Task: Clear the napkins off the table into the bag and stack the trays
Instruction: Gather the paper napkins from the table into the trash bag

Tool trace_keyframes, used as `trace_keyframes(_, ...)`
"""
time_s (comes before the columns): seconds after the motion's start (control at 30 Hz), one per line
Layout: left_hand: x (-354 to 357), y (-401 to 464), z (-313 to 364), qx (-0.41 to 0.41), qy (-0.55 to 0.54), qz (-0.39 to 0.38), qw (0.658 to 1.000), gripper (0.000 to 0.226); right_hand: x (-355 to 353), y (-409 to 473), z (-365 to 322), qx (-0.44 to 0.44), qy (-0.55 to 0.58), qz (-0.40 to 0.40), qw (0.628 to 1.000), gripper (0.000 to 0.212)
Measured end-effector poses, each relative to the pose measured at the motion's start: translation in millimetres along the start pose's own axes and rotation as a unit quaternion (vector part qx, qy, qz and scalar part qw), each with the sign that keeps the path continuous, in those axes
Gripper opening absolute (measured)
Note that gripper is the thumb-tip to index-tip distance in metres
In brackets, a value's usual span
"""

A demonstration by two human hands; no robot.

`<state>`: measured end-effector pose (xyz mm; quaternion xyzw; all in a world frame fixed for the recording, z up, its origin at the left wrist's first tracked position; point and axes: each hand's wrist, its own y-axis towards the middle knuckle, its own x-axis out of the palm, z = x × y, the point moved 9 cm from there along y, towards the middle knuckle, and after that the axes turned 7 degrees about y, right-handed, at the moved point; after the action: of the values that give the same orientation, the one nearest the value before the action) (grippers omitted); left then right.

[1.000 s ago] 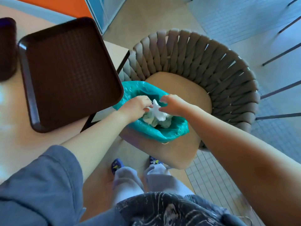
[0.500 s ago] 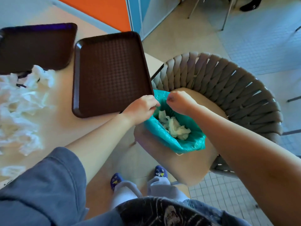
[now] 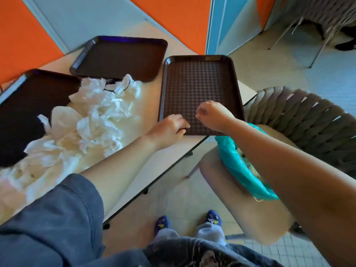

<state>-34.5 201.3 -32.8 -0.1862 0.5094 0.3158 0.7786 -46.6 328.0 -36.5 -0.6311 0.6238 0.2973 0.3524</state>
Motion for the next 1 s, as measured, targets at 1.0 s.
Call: trace_keyframes(1.0,-11,-186,-209,-0.224,-0.051,-0.048,0.972,0.017,229,-6,-189,-0.116,-0.052,-0.182,0.975,0.022)
